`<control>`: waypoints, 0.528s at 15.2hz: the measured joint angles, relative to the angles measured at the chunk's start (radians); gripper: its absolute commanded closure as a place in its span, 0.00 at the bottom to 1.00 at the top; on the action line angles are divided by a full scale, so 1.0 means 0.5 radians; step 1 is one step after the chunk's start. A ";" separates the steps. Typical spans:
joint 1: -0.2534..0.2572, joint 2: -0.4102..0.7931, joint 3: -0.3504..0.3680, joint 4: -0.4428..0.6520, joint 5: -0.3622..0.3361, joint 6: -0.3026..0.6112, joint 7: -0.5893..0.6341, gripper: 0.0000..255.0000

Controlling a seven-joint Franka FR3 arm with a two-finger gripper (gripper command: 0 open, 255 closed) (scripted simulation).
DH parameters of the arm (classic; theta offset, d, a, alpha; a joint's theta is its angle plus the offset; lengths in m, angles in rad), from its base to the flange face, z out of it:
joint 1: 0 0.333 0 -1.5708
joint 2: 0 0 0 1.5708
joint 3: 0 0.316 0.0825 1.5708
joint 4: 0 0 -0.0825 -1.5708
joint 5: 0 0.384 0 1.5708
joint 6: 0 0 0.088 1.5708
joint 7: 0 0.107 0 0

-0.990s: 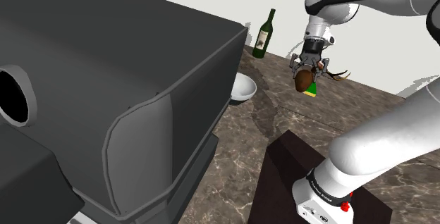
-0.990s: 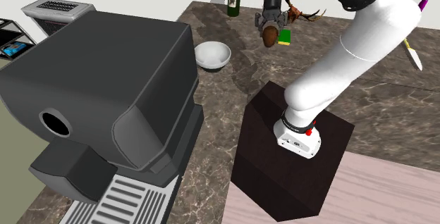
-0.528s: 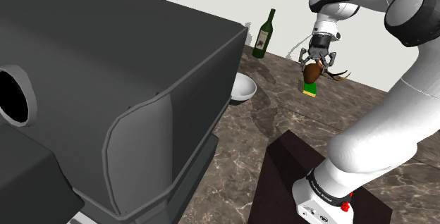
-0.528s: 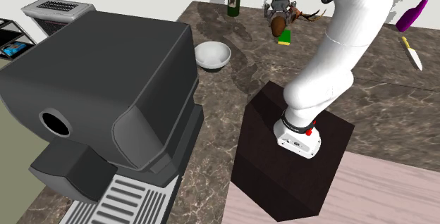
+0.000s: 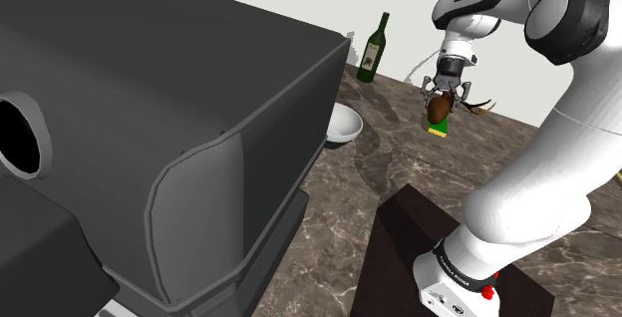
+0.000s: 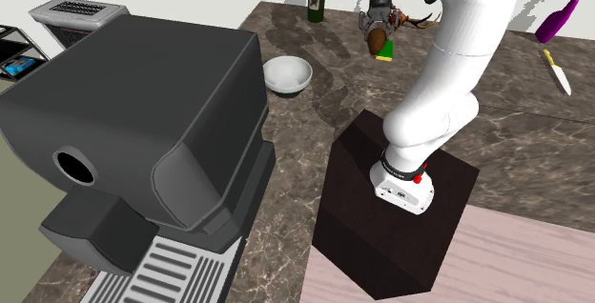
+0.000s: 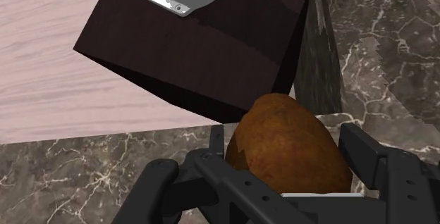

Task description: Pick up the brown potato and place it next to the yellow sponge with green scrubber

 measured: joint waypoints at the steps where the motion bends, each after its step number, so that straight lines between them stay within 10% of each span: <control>1: -0.001 0.007 0.000 -0.015 0.001 0.021 -0.003 1.00; 8: -0.005 0.063 0.001 -0.143 0.016 0.201 -0.024 1.00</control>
